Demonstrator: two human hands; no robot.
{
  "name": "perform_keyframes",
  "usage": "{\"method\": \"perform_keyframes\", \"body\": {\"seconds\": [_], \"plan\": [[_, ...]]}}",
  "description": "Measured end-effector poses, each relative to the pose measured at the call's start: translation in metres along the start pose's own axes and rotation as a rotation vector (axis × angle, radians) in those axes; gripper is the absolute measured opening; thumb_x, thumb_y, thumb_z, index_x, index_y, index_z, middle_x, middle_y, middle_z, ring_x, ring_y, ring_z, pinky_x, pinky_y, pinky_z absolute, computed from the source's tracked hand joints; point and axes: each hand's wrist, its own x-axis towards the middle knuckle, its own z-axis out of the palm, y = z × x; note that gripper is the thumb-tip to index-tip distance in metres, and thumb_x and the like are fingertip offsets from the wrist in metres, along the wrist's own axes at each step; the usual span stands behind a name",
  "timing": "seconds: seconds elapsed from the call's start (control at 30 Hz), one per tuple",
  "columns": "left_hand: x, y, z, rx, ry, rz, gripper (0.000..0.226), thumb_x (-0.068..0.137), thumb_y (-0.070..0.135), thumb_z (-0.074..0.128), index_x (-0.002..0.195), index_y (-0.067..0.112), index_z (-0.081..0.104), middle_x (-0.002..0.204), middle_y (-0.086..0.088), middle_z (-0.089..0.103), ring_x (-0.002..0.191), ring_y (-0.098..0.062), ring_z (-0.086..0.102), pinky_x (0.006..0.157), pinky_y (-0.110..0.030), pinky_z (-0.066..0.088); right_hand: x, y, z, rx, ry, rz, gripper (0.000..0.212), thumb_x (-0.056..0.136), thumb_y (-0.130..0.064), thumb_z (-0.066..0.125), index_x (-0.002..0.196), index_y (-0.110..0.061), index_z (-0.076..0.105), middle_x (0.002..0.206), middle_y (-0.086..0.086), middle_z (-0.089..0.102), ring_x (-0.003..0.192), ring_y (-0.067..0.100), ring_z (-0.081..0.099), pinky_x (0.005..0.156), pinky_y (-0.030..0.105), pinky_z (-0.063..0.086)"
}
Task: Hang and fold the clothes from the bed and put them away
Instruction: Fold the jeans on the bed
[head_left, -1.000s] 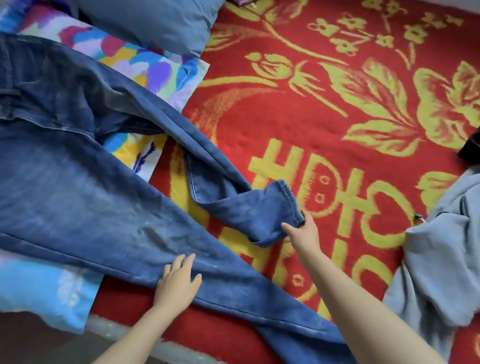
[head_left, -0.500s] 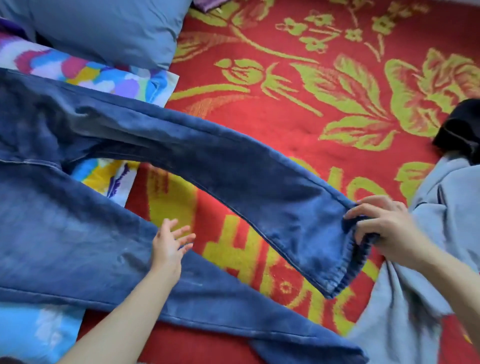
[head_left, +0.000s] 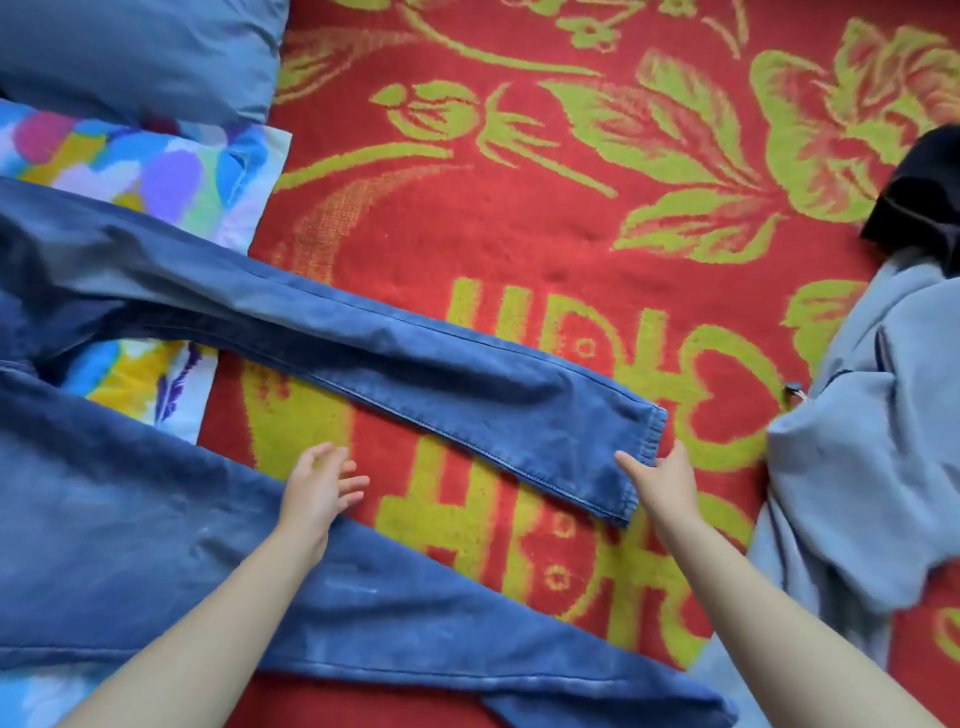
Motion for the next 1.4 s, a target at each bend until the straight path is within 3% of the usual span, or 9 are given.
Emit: {"method": "perform_keyframes", "body": {"seconds": [0.13, 0.23, 0.53, 0.67, 0.87, 1.0, 1.13, 1.23, 1.4], "plan": [[0.009, 0.009, 0.009, -0.058, -0.015, -0.029, 0.043, 0.099, 0.016, 0.045, 0.139, 0.002, 0.034, 0.115, -0.019, 0.052, 0.089, -0.028, 0.06, 0.079, -0.034, 0.048, 0.004, -0.009, -0.007, 0.252, -0.059, 0.081, 0.016, 0.083, 0.003, 0.063, 0.098, 0.006, 0.062, 0.078, 0.007, 0.065, 0.056, 0.013, 0.061, 0.043, 0.012, 0.045], [0.021, 0.02, 0.014, -0.099, 0.003, -0.024, 0.047, 0.099, 0.016, 0.047, 0.14, 0.001, 0.032, 0.126, -0.023, 0.051, 0.102, -0.03, 0.057, 0.088, -0.036, 0.044, 0.015, -0.025, -0.032, 0.522, -0.091, -0.012, 0.012, 0.091, -0.001, 0.054, 0.081, -0.003, 0.059, 0.051, -0.006, 0.065, 0.043, 0.0, 0.059, 0.041, 0.013, 0.047], [0.063, 0.095, 0.018, -0.636, 0.092, -0.122, 0.047, 0.093, 0.04, 0.054, 0.134, 0.018, 0.043, 0.146, -0.007, 0.04, 0.117, -0.023, 0.054, 0.09, -0.034, 0.048, 0.064, -0.069, -0.087, 0.275, 0.118, -0.243, 0.014, 0.09, 0.001, 0.054, 0.095, -0.012, 0.055, 0.08, 0.008, 0.055, 0.051, 0.006, 0.057, 0.039, 0.016, 0.043], [0.07, 0.088, 0.011, -0.377, 0.181, -0.104, 0.011, 0.096, 0.016, 0.053, 0.087, 0.019, 0.047, 0.094, -0.003, 0.057, 0.068, -0.016, 0.057, 0.063, -0.026, 0.05, 0.071, -0.068, -0.065, 0.094, 0.263, -0.373, 0.018, 0.088, 0.003, 0.054, 0.105, 0.002, 0.059, 0.087, 0.01, 0.055, 0.079, 0.018, 0.048, 0.055, 0.023, 0.033], [0.061, 0.048, -0.005, -0.069, 0.209, -0.054, 0.014, 0.1, 0.016, 0.044, 0.088, 0.011, 0.043, 0.104, -0.016, 0.056, 0.034, -0.008, 0.058, 0.033, -0.013, 0.04, 0.069, -0.063, -0.065, -0.192, 0.449, -0.249, 0.044, 0.093, -0.018, 0.051, 0.137, -0.018, 0.045, 0.122, 0.017, 0.058, 0.109, 0.033, 0.052, 0.089, 0.039, 0.038], [0.048, 0.034, -0.008, 0.27, 0.139, 0.065, 0.015, 0.098, 0.019, 0.047, 0.097, 0.006, 0.052, 0.107, -0.02, 0.06, 0.054, -0.02, 0.061, 0.053, -0.026, 0.047, 0.04, -0.04, -0.054, -0.793, 0.34, -0.483, 0.061, 0.085, -0.012, 0.061, 0.142, -0.012, 0.039, 0.136, 0.028, 0.04, 0.124, 0.041, 0.038, 0.092, 0.05, 0.038], [-0.002, -0.007, -0.007, 0.816, -0.017, 0.455, 0.035, 0.088, 0.008, 0.063, 0.122, 0.0, 0.056, 0.115, -0.021, 0.059, 0.095, -0.037, 0.06, 0.087, -0.043, 0.047, -0.015, 0.007, -0.031, -0.892, 0.205, -0.859, 0.057, 0.049, 0.0, 0.085, 0.104, 0.001, 0.069, 0.107, 0.033, 0.061, 0.094, 0.048, 0.062, 0.062, 0.05, 0.053], [-0.055, -0.049, -0.006, 1.094, -0.107, 0.688, 0.03, 0.08, 0.006, 0.065, 0.11, 0.0, 0.067, 0.111, -0.02, 0.062, 0.101, -0.04, 0.06, 0.081, -0.05, 0.051, -0.054, 0.058, -0.022, -0.908, 0.059, -0.789, 0.056, 0.041, -0.008, 0.092, 0.093, -0.003, 0.073, 0.098, 0.028, 0.065, 0.083, 0.043, 0.067, 0.052, 0.044, 0.054], [-0.12, -0.108, 0.003, 1.389, -0.174, 0.755, 0.046, 0.047, 0.017, 0.088, 0.091, 0.007, 0.076, 0.107, -0.026, 0.066, 0.095, -0.045, 0.065, 0.067, -0.055, 0.053, -0.081, 0.134, -0.026, -0.891, -0.137, -0.514, 0.053, 0.091, -0.04, 0.055, 0.136, -0.013, 0.046, 0.136, 0.01, 0.045, 0.12, 0.029, 0.048, 0.097, 0.037, 0.041]]}}
